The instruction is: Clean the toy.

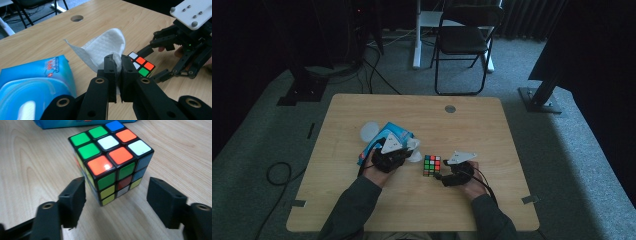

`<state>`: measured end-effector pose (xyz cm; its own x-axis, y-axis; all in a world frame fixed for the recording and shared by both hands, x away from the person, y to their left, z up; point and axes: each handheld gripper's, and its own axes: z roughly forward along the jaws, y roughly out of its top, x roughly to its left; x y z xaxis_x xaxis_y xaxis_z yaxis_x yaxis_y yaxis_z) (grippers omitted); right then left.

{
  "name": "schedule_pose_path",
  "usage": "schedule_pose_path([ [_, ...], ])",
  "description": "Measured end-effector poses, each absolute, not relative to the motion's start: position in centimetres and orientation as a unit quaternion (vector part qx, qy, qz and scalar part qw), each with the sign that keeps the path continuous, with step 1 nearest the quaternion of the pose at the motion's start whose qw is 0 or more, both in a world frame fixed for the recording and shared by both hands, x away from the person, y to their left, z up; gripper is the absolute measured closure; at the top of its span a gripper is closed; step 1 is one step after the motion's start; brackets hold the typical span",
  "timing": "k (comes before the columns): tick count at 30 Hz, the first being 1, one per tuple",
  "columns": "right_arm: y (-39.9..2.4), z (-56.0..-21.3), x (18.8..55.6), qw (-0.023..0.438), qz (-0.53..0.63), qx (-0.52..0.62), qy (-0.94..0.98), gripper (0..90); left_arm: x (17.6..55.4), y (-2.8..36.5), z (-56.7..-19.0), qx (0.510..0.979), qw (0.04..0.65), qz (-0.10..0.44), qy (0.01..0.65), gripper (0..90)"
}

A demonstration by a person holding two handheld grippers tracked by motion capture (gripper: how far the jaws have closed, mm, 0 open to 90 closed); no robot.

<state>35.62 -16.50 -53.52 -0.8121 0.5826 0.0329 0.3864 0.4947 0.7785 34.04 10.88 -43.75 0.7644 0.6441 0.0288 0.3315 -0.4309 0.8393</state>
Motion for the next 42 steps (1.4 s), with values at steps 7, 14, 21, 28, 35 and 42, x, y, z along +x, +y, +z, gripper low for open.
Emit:
schedule_pose_path([
  [7, -15.6, -53.8, 36.1, 0.117, 0.414, 0.282, 0.858, 20.9, 34.3, 9.2, -43.7, 0.828, 0.451, 0.171, 0.284, 85.7],
  [14, -15.7, -53.9, 36.3, 0.115, 0.422, 0.283, 0.854, 20.6, 34.5, 7.5, -43.9, 0.828, 0.462, 0.161, 0.275, 85.8],
  [21, -15.5, -54.0, 36.4, 0.118, 0.422, 0.282, 0.853, 20.5, 34.7, 5.4, -45.0, 0.835, 0.461, 0.143, 0.265, 85.8],
  [28, -15.5, -54.0, 36.3, 0.118, 0.424, 0.286, 0.851, 20.6, 34.8, 5.1, -47.1, 0.85, 0.431, 0.133, 0.273, 85.7],
  [35, -15.5, -54.0, 36.3, 0.119, 0.423, 0.286, 0.852, 21.3, 35.1, 5.5, -47.7, 0.852, 0.418, 0.137, 0.283, 85.7],
  [42, -15.4, -54.1, 36.2, 0.118, 0.424, 0.286, 0.851, 22.4, 35.2, 4.1, -47.8, 0.853, 0.426, 0.128, 0.272, 85.7],
])
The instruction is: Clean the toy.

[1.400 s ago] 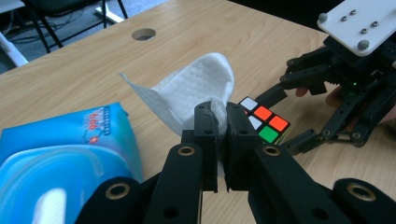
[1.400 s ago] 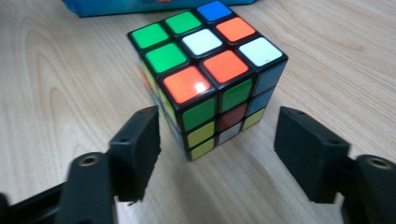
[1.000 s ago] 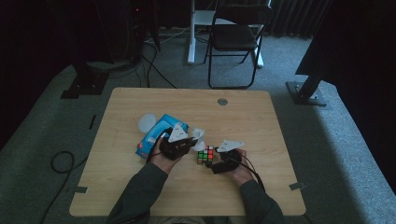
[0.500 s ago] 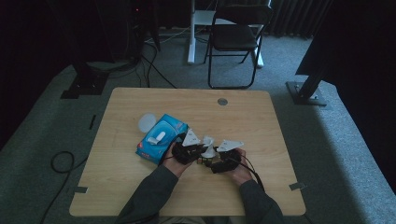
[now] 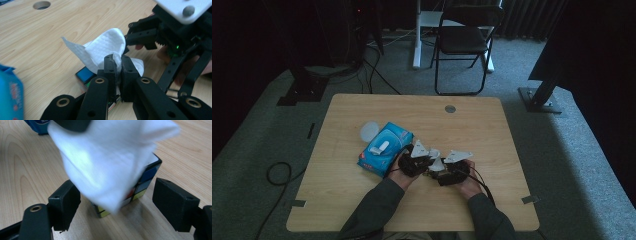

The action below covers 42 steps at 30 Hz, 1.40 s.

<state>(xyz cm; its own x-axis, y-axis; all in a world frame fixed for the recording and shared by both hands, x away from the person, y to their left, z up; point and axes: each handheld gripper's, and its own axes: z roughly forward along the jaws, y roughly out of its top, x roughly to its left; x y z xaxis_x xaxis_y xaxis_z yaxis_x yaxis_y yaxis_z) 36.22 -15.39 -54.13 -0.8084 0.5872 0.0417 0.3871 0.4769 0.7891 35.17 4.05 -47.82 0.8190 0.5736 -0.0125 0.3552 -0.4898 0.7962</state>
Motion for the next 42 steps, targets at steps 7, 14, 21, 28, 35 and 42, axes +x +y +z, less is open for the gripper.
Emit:
schedule_pose_path([
  [7, -15.5, -54.2, 36.2, 0.12, 0.424, 0.287, 0.851, 22.6, 35.6, 4.4, -47.9, 0.853, 0.416, 0.144, 0.28, 85.7],
  [14, -15.6, -54.2, 36.2, 0.12, 0.423, 0.291, 0.849, 22.8, 36.3, 5.1, -47.8, 0.846, 0.417, 0.146, 0.298, 85.6],
  [21, -15.7, -54.2, 36.2, 0.117, 0.424, 0.294, 0.849, 23.3, 36.3, 3.6, -48.0, 0.847, 0.426, 0.135, 0.288, 85.6],
  [28, -15.8, -54.3, 36.1, 0.118, 0.423, 0.295, 0.848, 23.4, 36.4, 4.1, -48.0, 0.85, 0.416, 0.143, 0.289, 85.6],
  [35, -15.8, -54.4, 36.2, 0.118, 0.421, 0.295, 0.849, 23.4, 36.7, 5.2, -47.8, 0.846, 0.406, 0.164, 0.305, 85.6],
  [42, -15.8, -54.4, 36.2, 0.117, 0.42, 0.298, 0.849, 23.4, 36.3, 4.1, -47.8, 0.846, 0.421, 0.147, 0.292, 85.6],
])
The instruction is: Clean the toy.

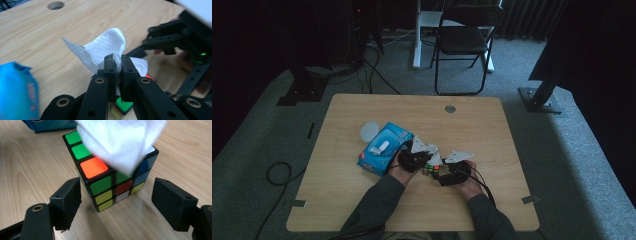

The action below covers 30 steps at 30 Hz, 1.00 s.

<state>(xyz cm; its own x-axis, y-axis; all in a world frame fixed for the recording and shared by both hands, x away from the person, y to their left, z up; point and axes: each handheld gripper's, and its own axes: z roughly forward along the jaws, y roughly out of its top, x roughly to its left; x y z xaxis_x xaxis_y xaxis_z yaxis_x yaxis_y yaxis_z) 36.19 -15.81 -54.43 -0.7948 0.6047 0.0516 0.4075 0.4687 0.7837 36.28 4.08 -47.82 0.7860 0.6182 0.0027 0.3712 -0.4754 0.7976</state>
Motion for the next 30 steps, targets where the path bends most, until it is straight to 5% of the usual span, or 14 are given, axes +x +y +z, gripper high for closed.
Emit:
schedule_pose_path([
  [19, -16.0, -54.5, 36.3, 0.12, 0.418, 0.301, 0.848, 23.4, 35.7, 6.1, -47.9, 0.85, 0.389, 0.181, 0.305, 85.6],
  [30, -15.9, -54.5, 36.2, 0.118, 0.418, 0.302, 0.848, 23.4, 35.9, 3.1, -47.8, 0.854, 0.41, 0.158, 0.278, 85.5],
])
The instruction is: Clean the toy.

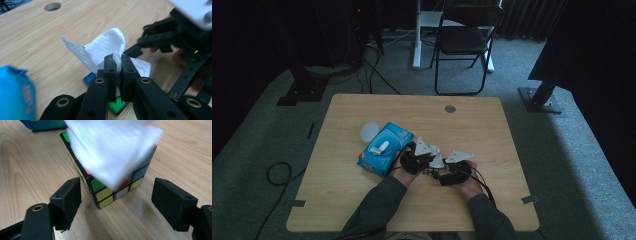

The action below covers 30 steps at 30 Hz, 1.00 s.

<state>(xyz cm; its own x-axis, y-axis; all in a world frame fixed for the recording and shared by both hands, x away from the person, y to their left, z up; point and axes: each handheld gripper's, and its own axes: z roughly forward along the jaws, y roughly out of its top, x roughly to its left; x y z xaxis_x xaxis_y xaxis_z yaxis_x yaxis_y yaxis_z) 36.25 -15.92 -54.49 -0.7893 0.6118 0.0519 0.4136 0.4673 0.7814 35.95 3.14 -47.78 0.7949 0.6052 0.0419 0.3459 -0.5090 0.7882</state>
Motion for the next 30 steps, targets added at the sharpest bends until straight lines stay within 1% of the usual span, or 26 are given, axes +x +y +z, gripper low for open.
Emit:
schedule_pose_path([
  [5, -15.9, -54.5, 36.2, 0.118, 0.418, 0.303, 0.848, 23.4, 36.5, 1.9, -48.2, 0.855, 0.41, 0.151, 0.28, 85.5],
  [9, -16.0, -54.5, 36.2, 0.119, 0.418, 0.302, 0.848, 23.4, 36.5, 2.2, -48.5, 0.853, 0.409, 0.152, 0.286, 85.3],
  [17, -16.0, -54.5, 36.2, 0.12, 0.414, 0.303, 0.85, 23.4, 34.9, 4.7, -48.1, 0.849, 0.408, 0.162, 0.295, 85.2],
  [20, -16.0, -54.5, 36.2, 0.121, 0.414, 0.303, 0.85, 23.4, 34.4, 5.6, -48.2, 0.851, 0.397, 0.173, 0.295, 85.1],
  [25, -16.0, -54.6, 36.3, 0.123, 0.413, 0.302, 0.851, 23.4, 34.6, 7.4, -48.3, 0.841, 0.388, 0.193, 0.323, 85.1],
  [27, -16.1, -54.5, 36.3, 0.123, 0.413, 0.301, 0.851, 24.2, 34.7, 7.8, -48.2, 0.836, 0.392, 0.192, 0.334, 85.1],
  [30, -16.2, -54.3, 36.2, 0.125, 0.416, 0.302, 0.848, 26.9, 34.7, 7.6, -48.0, 0.833, 0.401, 0.192, 0.329, 84.9],
])
